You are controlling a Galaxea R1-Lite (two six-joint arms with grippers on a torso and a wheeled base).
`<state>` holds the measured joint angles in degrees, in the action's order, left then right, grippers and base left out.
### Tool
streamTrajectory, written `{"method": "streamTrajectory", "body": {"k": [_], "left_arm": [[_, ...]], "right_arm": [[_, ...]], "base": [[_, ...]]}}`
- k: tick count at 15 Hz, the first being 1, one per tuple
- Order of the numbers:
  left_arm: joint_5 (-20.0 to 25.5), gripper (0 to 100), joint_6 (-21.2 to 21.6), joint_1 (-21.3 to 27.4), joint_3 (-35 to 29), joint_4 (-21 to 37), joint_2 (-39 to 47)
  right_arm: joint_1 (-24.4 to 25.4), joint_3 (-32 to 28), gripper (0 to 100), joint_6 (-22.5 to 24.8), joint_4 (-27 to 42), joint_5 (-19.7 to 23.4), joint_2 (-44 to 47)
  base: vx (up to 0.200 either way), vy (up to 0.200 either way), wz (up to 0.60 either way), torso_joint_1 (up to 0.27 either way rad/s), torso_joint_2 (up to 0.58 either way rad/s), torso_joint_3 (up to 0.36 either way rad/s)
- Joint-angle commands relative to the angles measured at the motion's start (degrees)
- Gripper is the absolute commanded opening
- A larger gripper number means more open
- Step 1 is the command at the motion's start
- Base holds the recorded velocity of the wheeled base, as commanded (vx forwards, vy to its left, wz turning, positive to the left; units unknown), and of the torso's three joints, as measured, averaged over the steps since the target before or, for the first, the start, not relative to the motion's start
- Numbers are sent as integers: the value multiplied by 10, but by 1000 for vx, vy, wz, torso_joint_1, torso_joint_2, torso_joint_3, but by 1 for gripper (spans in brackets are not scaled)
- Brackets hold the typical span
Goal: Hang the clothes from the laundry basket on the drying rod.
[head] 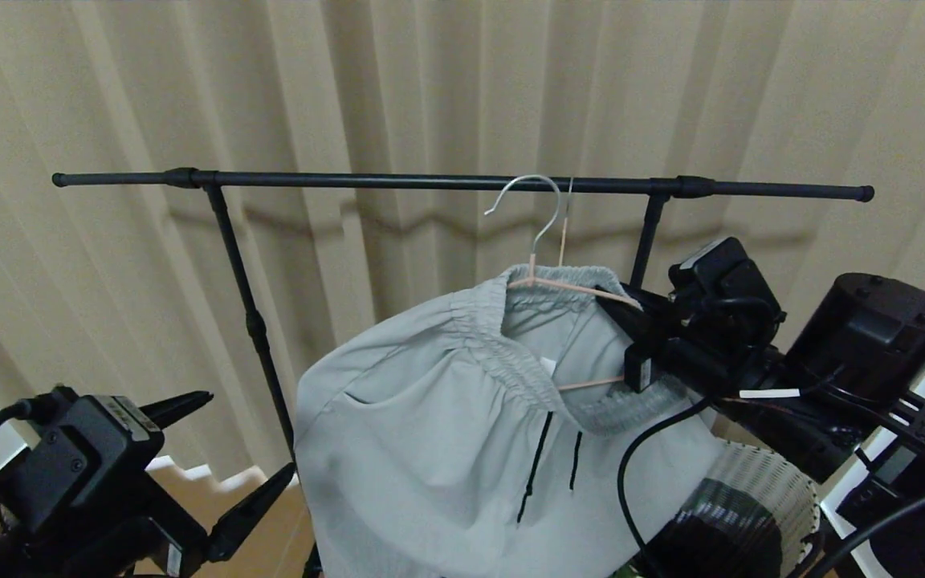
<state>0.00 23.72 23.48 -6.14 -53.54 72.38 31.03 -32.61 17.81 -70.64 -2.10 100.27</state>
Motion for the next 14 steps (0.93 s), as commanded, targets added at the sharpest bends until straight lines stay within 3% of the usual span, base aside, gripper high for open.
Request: {"method": "streamTrajectory", "body": {"k": [1,6,7,14], "left_arm": [[-1,100,-5,-27,23,-2,50],[1,100,-44,-33,-9,-3,97],[4,0,-44,-33,-12,-3,98],[38,0,-54,-33,-22,-3,104]], "right_arm": [[1,1,0,-1,0,1,-17],[4,13,0,-4,0,4,-39],[4,15,0,-4,1,5,-42],[17,15,0,-3,2,4,-50]], "base": [[0,0,0,0,0,0],[0,0,0,0,0,0],[0,0,0,0,0,0],[0,0,0,0,0,0]]}}
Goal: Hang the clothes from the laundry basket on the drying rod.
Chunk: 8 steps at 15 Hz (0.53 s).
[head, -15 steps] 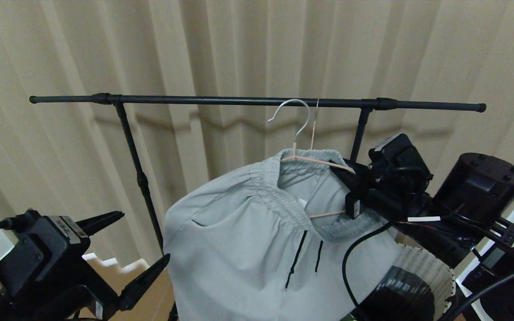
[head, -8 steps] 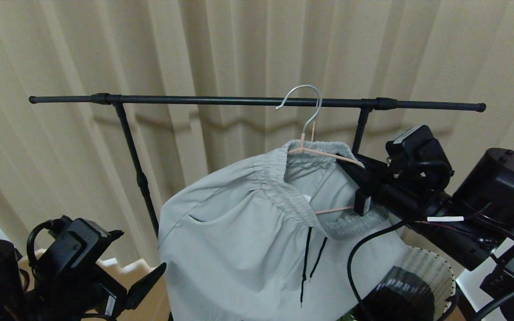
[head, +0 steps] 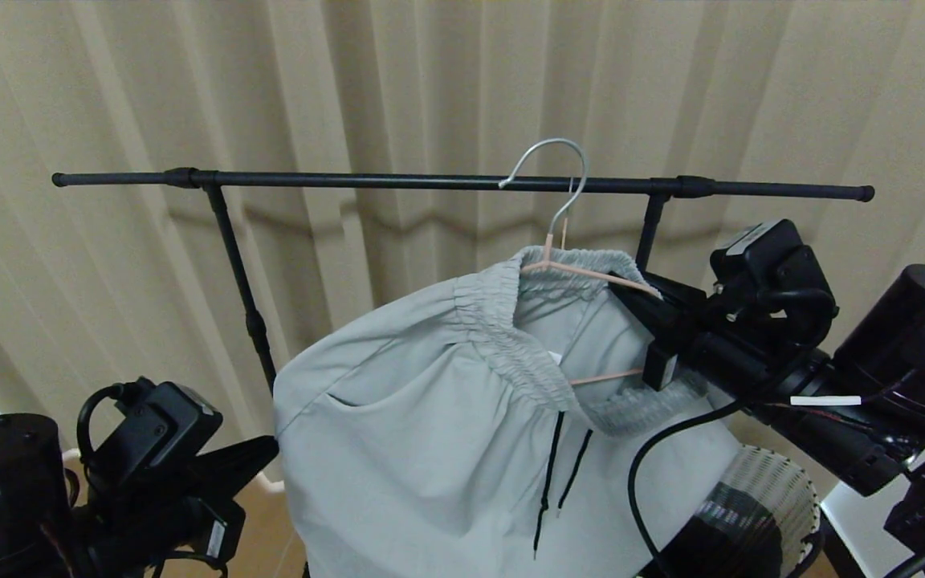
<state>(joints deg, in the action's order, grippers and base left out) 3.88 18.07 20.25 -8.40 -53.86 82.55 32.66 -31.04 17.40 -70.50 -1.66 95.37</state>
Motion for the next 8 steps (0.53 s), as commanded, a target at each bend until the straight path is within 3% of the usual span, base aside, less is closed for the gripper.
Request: {"method": "streamTrajectory", "body": {"k": [1,6,8], "left_arm": [[-1,0,-12,-7,-1,0,2],[-1,0,-8,-144,0,-1,2],[2,0,-9,-151,9,-1,-6]], "right_arm": [[0,-1,0,0,0,0,-1],[-1,-2,0,1,1,-1,-4],[-1,-3,0,1,2,-1,-4]], "base": [[0,0,0,0,0,0],[0,0,0,0,0,0],[0,0,0,0,0,0]]}}
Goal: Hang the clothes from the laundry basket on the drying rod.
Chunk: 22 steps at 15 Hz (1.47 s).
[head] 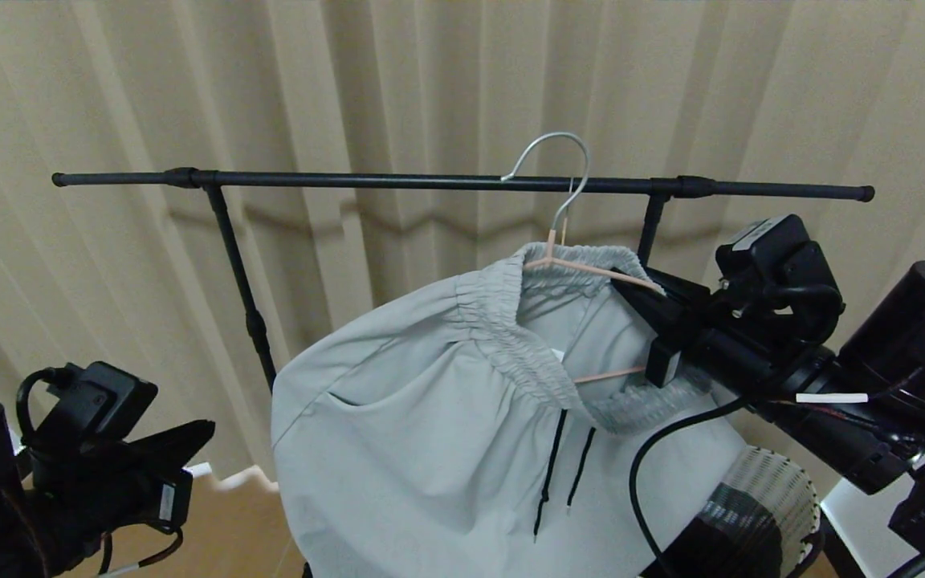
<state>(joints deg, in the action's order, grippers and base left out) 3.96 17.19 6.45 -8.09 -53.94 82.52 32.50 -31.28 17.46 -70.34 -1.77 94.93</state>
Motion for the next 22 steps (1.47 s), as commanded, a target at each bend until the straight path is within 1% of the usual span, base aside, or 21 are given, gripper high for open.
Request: {"method": "streamTrajectory", "body": {"k": [1,2,3,6,7,8,9,13,14,17,19,21,22], "left_arm": [[8,0,0,-11,15,0,-15],[38,100,0,-10,23,1,-35],[73,100,0,-10,25,1,-50],[134,100,0,-2,25,1,-65],[152,100,-1,16,20,1,-64],[153,100,-2,37,12,1,-58],[152,100,-4,67,-1,1,-37],[153,100,-3,75,-22,-2,15],[152,0,-2,75,-25,-14,26],[150,0,-1,74,-17,-85,70],[149,0,-1,66,-2,-107,73],[128,0,12,18,18,-118,73],[121,0,20,3,18,-119,75]], "right_arm": [[0,-1,0,0,0,0,1],[0,-2,0,0,0,0,1],[0,-2,0,0,0,0,2],[0,-3,0,0,0,0,3],[0,-4,0,0,0,0,3],[0,-4,0,0,0,0,3],[1,-4,0,0,0,1,3],[1,-3,0,0,0,1,2],[1,-1,0,0,0,1,0],[1,0,0,0,-1,1,0],[-2,-1,0,0,0,-3,0],[-17,2,0,0,0,-3,0],[-19,2,0,0,0,-3,0]], "base": [[0,0,0,0,0,0],[0,0,0,0,0,0],[0,0,0,0,0,0],[0,0,0,0,0,0],[0,0,0,0,0,0],[0,0,0,0,0,0],[0,0,0,0,0,0],[0,0,0,0,0,0],[0,0,0,0,0,0],[0,0,0,0,0,0],[0,0,0,0,0,0],[0,0,0,0,0,0],[0,0,0,0,0,0]]}}
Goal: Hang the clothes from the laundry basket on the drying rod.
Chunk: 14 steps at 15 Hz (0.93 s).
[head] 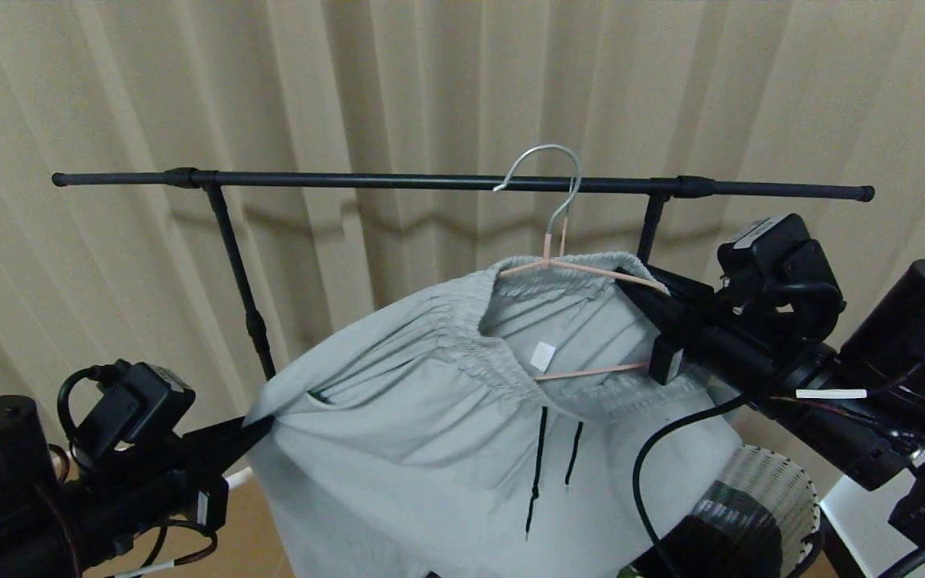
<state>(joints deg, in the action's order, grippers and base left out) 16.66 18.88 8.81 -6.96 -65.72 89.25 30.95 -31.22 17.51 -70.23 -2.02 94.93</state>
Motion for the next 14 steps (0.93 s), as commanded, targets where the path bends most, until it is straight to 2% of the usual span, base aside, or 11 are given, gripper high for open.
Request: {"method": "streamTrajectory", "body": {"k": [1,3,6,7,10,14], "left_arm": [[-10,0,28,-64,6,-2,12],[-11,0,44,-80,11,-2,13],[-10,0,43,-78,24,-6,13],[-10,100,43,-78,27,-9,12],[-9,100,44,-75,34,-30,9],[-7,100,43,-71,63,-113,12]], "right_arm": [[-11,0,0,0,-1,-1,1],[-11,0,0,0,-1,-1,4],[-11,0,0,0,-1,-1,6],[-11,0,0,0,0,-1,5],[-12,1,0,0,2,-2,7],[-30,2,0,1,33,-10,12]], "base": [[0,0,0,0,0,0],[0,0,0,0,0,0],[0,0,0,0,0,0],[0,0,0,0,0,0],[0,0,0,0,0,0],[0,0,0,0,0,0]]}}
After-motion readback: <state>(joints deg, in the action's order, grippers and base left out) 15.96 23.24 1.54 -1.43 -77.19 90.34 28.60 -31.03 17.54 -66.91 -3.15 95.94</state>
